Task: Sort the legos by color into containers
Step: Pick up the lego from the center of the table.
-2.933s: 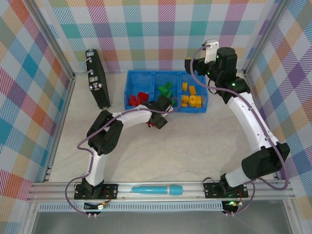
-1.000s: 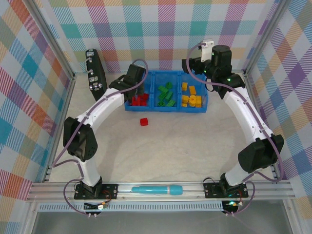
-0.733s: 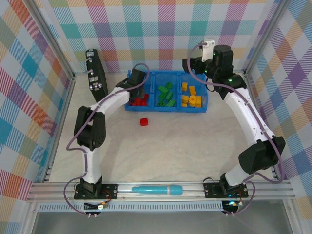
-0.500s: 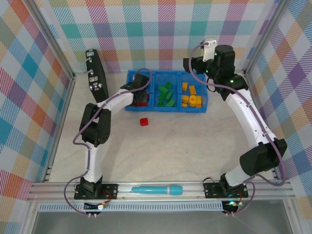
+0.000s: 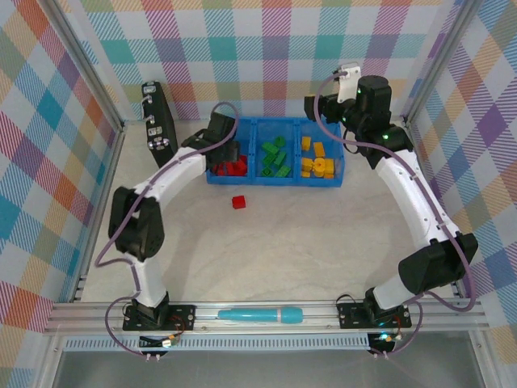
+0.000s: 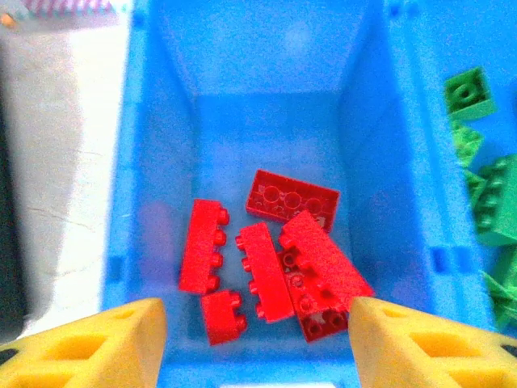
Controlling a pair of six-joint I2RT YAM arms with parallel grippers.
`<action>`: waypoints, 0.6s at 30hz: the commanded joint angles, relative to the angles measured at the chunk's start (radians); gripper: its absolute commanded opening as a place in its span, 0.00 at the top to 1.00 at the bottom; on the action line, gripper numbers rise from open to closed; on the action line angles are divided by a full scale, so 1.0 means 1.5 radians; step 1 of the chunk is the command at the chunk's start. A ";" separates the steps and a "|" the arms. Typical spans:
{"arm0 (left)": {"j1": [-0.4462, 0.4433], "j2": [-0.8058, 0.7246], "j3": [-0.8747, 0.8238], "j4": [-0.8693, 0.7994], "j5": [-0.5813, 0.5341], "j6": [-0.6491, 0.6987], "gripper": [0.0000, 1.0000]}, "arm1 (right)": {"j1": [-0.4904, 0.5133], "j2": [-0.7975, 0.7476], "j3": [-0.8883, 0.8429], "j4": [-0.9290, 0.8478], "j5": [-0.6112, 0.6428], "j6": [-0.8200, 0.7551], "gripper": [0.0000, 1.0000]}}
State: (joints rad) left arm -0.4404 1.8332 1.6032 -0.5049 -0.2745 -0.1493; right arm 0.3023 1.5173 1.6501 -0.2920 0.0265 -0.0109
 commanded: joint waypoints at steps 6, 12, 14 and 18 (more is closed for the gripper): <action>-0.053 -0.120 -0.114 -0.165 0.006 -0.066 0.36 | 0.004 -0.024 -0.006 0.018 -0.001 0.012 0.01; -0.097 -0.157 -0.206 -0.140 0.018 -0.149 0.34 | 0.004 -0.023 -0.005 0.018 -0.020 0.025 0.01; -0.110 -0.151 -0.223 -0.117 0.022 -0.164 0.33 | 0.004 -0.023 -0.005 0.018 -0.025 0.029 0.01; -0.125 -0.123 -0.229 -0.091 0.026 -0.178 0.30 | 0.003 -0.025 -0.003 0.015 -0.033 0.033 0.01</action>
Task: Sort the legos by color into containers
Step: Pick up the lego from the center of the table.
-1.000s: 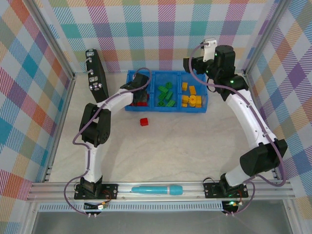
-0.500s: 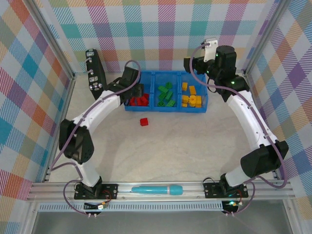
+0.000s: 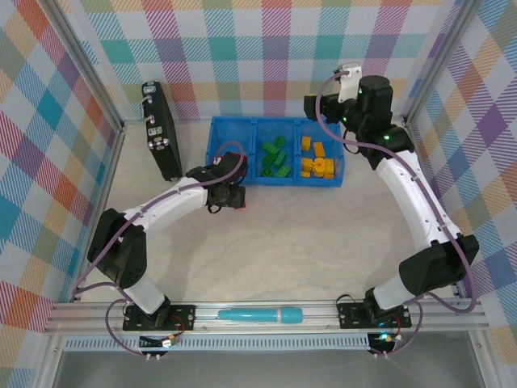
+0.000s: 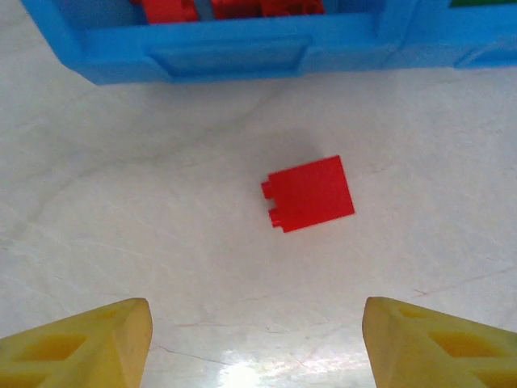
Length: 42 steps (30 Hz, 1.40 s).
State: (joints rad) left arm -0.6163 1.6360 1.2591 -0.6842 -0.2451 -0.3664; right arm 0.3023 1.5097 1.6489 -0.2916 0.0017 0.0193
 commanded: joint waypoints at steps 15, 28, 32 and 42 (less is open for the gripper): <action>-0.014 0.149 0.045 0.100 0.019 -0.042 0.25 | 0.003 -0.030 -0.011 0.018 -0.013 0.013 0.01; 0.004 0.211 0.048 0.124 -0.002 -0.063 0.32 | 0.004 -0.027 -0.009 0.019 0.006 0.002 0.01; 0.013 0.219 0.045 0.130 0.006 -0.067 0.40 | 0.004 -0.025 -0.009 0.020 0.008 0.001 0.01; 0.032 0.185 0.045 0.112 -0.017 -0.054 0.61 | 0.003 -0.012 -0.001 0.018 0.006 0.001 0.01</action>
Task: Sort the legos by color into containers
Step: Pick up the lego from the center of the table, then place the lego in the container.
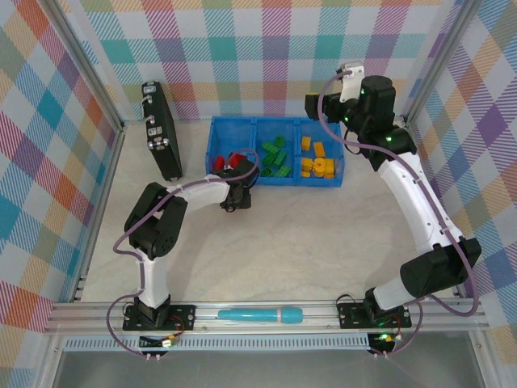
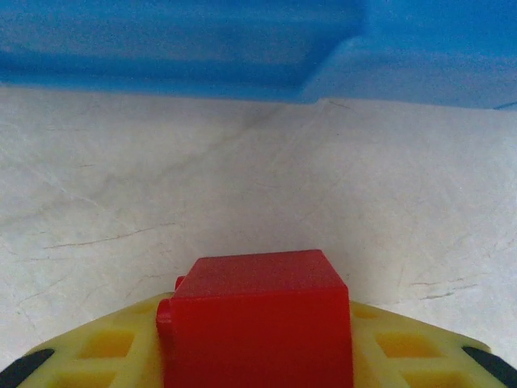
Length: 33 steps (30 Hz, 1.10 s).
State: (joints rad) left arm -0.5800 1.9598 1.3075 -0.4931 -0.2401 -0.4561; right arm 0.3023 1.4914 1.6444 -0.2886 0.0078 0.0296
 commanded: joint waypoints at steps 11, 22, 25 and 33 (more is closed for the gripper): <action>0.035 -0.143 0.128 -0.053 -0.094 0.117 0.61 | 0.004 0.074 0.102 -0.069 -0.025 0.034 0.01; 0.128 0.001 0.218 0.092 -0.016 0.140 0.58 | 0.005 0.075 0.082 -0.101 0.022 0.047 0.01; 0.143 0.054 0.248 0.108 0.008 0.130 0.57 | 0.005 0.072 0.038 -0.120 0.025 0.008 0.01; 0.155 0.135 0.304 0.110 0.033 0.146 0.53 | 0.008 -0.007 -0.142 -0.134 0.063 0.009 0.01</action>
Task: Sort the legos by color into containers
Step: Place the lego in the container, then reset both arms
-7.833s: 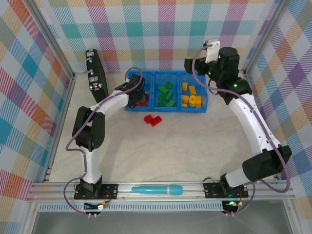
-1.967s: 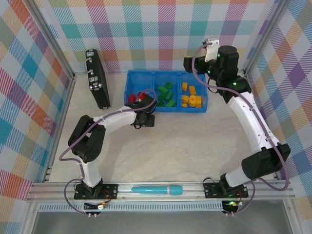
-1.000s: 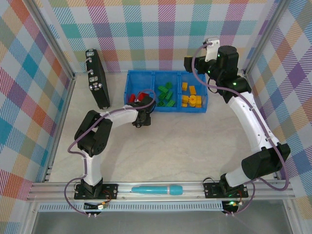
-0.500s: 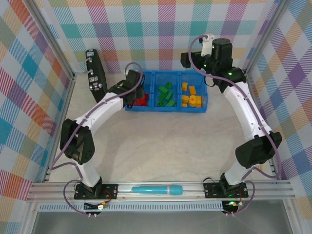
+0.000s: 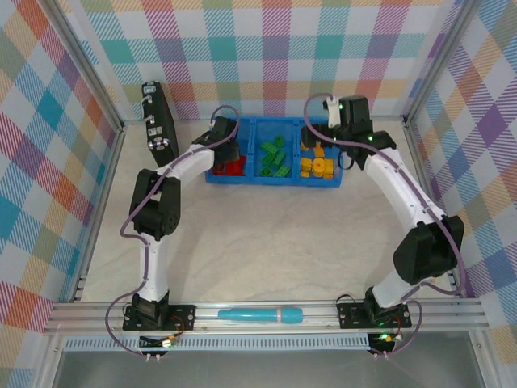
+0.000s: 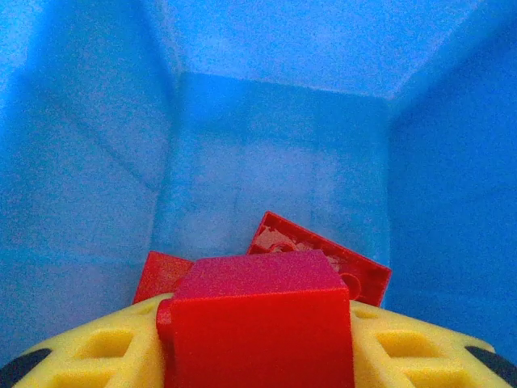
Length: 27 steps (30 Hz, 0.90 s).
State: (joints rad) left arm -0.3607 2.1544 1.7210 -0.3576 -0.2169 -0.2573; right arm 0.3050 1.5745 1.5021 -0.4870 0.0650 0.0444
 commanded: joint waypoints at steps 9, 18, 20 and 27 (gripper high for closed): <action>0.009 -0.013 0.004 0.028 0.046 0.020 0.36 | 0.006 -0.163 -0.222 0.072 0.128 -0.009 0.01; 0.013 -0.184 -0.095 0.086 0.040 0.073 0.00 | 0.006 -0.147 -0.292 0.158 0.163 -0.006 0.01; 0.021 -0.256 -0.162 0.116 0.027 0.078 0.00 | 0.006 -0.129 -0.304 0.180 0.187 -0.011 0.01; 0.085 -0.472 -0.430 0.188 -0.035 0.081 0.00 | 0.002 -0.118 -0.391 0.287 0.232 -0.032 0.01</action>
State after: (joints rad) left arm -0.2749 1.4948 1.1786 -0.1173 -0.2306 -0.1410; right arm 0.3077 1.3964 0.9550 -0.1680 0.3702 0.0189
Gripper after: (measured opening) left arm 0.997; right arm 0.987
